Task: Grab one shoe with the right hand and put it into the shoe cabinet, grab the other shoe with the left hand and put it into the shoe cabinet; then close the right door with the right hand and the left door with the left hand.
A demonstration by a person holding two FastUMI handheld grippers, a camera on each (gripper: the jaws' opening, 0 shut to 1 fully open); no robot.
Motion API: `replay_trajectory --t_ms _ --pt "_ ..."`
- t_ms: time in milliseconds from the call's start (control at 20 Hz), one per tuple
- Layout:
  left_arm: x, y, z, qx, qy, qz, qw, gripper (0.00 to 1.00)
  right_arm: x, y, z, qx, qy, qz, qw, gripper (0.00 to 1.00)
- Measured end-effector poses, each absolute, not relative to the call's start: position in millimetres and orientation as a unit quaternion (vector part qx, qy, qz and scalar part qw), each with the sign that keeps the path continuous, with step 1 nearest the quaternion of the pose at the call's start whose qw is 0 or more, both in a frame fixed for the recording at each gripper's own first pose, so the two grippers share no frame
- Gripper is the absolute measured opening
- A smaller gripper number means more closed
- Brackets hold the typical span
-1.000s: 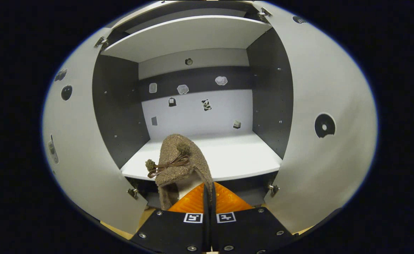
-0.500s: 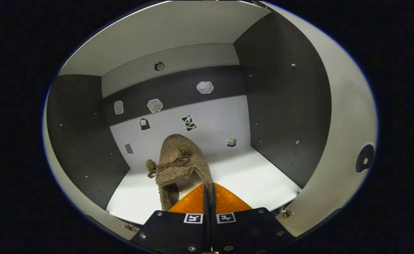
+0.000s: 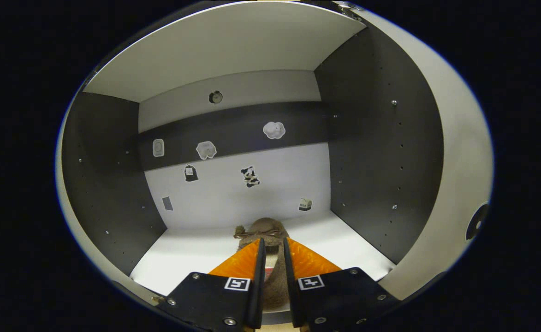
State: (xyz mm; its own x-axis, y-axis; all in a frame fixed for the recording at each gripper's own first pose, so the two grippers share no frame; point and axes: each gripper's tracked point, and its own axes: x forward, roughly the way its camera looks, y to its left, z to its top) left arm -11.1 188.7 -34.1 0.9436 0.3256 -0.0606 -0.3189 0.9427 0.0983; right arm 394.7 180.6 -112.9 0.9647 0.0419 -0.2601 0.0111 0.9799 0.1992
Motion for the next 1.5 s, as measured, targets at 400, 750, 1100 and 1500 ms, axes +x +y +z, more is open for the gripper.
replay_trajectory --t_ms 400,750,1100,1500 --pt "12.7 100.9 -44.5 0.011 0.037 0.066 0.997 0.94 281.5 170.1 -52.9 0.086 0.063 0.039 0.994 0.64" --pt "5.0 3.3 -69.0 -0.018 0.057 -0.051 0.997 0.93 174.3 130.6 -27.5 0.079 0.035 0.039 0.995 0.93" --pt "1.6 -65.5 -144.4 -0.021 0.129 -0.111 0.985 0.96 88.0 87.1 -24.7 0.069 0.017 0.022 0.997 0.92" --pt "1.2 -90.8 -300.9 -0.011 0.280 -0.117 0.953 0.96 43.3 44.1 -35.9 0.051 0.014 0.000 0.999 0.93"
